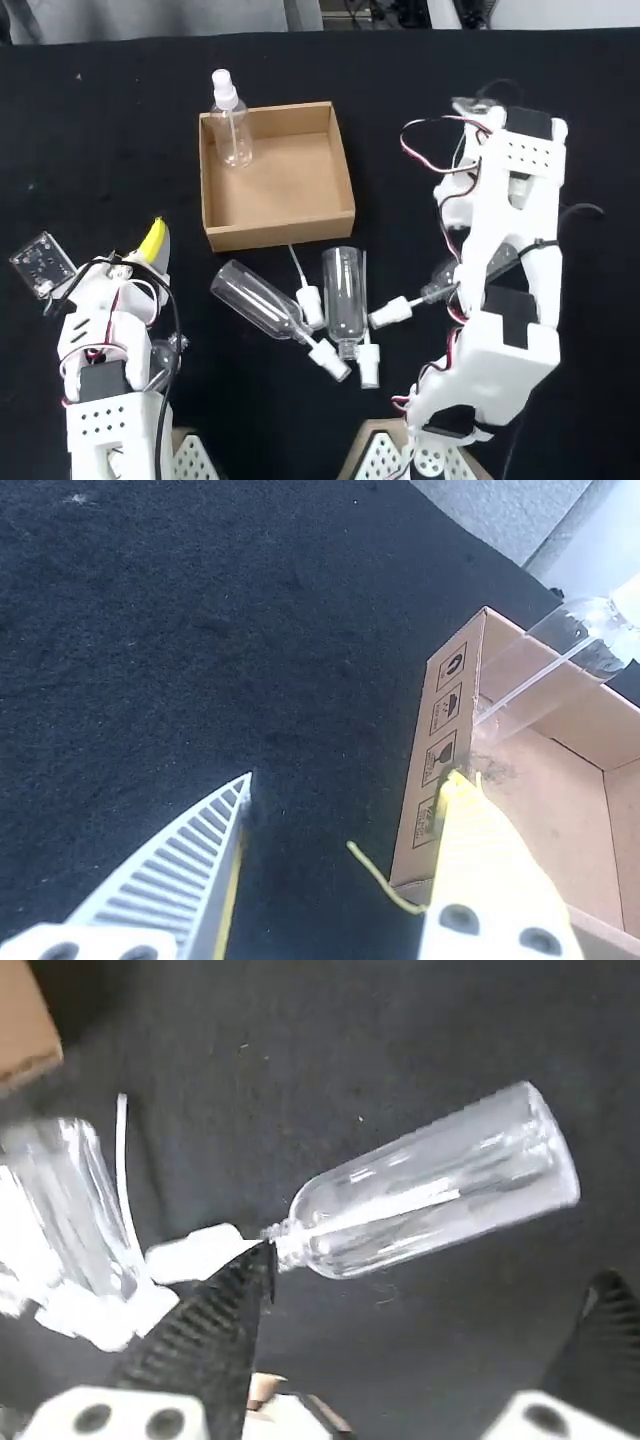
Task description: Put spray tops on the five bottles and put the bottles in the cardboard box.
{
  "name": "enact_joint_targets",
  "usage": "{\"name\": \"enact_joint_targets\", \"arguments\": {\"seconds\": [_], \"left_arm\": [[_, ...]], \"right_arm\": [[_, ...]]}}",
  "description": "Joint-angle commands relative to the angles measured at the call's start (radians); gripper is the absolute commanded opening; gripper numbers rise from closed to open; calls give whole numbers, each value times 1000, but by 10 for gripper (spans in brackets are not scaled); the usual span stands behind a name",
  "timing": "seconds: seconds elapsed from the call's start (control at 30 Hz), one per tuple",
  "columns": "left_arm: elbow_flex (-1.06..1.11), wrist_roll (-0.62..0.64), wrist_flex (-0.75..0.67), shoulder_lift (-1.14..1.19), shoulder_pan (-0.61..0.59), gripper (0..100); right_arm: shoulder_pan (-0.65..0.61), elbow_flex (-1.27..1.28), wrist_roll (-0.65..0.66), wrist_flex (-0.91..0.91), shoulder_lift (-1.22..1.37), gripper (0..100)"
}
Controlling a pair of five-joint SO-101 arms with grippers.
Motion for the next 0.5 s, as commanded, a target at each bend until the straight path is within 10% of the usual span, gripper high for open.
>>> {"name": "enact_joint_targets", "arguments": {"seconds": [0.0,0.47], "left_arm": [[-7,3,-5,-12,-10,278],[-7,3,-5,-12,-10,278]], "right_arm": [[23,-5,198,29,-70,410],[35,2,838,31,-70,407]]}}
